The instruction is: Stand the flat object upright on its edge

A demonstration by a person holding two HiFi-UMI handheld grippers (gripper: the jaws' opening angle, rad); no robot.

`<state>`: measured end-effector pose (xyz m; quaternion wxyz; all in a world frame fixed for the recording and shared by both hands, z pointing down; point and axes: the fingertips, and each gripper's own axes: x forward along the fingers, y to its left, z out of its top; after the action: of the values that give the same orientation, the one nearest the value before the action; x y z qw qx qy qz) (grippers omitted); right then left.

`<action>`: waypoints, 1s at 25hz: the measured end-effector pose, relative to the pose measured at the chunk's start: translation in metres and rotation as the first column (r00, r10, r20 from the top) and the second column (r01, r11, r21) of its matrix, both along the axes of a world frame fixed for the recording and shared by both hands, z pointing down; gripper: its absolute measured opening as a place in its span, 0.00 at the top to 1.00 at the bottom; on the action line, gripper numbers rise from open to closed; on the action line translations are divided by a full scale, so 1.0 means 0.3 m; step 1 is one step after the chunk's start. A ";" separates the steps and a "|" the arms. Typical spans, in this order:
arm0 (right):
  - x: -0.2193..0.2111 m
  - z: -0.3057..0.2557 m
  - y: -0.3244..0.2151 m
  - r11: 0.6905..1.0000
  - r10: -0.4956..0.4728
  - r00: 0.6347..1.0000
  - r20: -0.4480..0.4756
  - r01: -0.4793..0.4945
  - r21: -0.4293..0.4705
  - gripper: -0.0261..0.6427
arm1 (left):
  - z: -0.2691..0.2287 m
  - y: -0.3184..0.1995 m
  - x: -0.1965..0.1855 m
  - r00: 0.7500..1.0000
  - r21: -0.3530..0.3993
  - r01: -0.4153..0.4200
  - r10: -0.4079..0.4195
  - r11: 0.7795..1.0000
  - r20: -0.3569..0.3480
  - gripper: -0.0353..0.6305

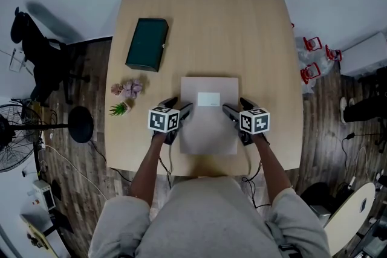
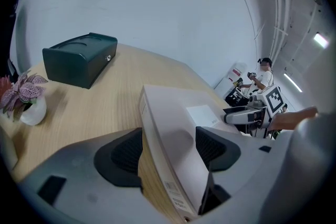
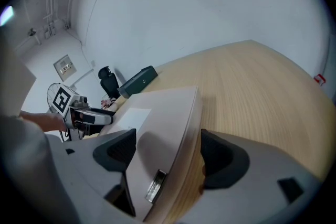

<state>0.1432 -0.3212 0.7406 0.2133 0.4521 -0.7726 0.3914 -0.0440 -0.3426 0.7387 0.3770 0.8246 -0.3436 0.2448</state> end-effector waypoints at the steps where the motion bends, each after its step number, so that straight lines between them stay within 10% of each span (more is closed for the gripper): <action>1: -0.002 0.005 0.002 1.000 0.005 1.000 0.012 -0.005 -0.012 0.40 | 0.004 -0.001 -0.002 1.000 -0.006 0.004 -0.004 1.000 0.001 0.50; 25: -0.023 0.051 0.016 0.992 0.040 0.993 0.111 -0.026 -0.127 0.40 | 0.030 -0.004 0.044 0.999 -0.089 -0.042 0.039 0.995 -0.033 0.51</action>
<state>0.1363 -0.3165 0.7558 0.1907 0.4277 -0.7497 0.4676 -0.0307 -0.3437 0.7476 0.4141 0.8173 -0.3094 0.2547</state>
